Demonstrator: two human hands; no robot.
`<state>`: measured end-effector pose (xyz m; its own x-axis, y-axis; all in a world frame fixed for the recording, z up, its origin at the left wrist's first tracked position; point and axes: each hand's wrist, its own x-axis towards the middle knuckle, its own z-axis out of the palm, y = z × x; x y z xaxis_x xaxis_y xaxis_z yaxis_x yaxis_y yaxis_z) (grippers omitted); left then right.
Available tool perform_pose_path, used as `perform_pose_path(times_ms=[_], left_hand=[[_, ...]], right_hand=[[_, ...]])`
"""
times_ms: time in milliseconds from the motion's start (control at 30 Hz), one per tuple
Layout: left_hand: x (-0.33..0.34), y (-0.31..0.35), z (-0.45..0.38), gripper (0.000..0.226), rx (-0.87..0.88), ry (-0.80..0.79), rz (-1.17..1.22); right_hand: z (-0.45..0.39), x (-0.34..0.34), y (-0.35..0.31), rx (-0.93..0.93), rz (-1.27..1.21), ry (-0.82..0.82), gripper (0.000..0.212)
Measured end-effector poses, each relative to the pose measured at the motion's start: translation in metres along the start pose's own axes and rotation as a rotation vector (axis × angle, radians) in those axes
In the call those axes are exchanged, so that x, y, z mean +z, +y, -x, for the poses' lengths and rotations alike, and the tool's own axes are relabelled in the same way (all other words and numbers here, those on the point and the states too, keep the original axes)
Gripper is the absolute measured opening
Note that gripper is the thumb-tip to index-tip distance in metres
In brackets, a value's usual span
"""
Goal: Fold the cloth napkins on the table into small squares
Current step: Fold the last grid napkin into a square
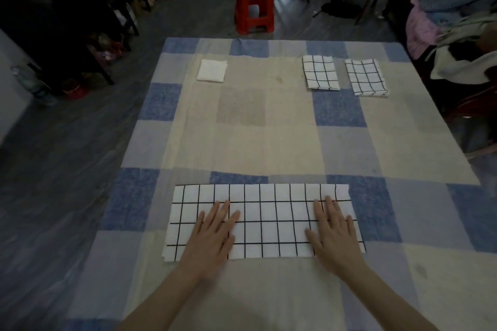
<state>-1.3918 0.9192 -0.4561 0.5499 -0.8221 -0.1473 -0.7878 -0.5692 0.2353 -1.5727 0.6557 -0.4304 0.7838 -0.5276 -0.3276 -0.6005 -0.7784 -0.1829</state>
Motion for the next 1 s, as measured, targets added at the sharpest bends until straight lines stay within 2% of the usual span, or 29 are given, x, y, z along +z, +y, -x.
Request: perform_pose_path(times_ms=[200,600,1000], left_hand=[[-0.009,-0.01,-0.002,0.054,0.023,-0.073,-0.046],[-0.022,-0.03,-0.017,0.054,0.099,-0.086,-0.123],[-0.017,-0.015,0.001,0.056,0.047,-0.086,-0.053]], right_hand=[[0.006,0.008,-0.002,0.022,-0.012,0.018,0.085],[-0.001,0.0,-0.006,0.048,0.019,-0.013,0.093],[0.005,0.002,0.001,0.025,0.044,-0.001,0.09]])
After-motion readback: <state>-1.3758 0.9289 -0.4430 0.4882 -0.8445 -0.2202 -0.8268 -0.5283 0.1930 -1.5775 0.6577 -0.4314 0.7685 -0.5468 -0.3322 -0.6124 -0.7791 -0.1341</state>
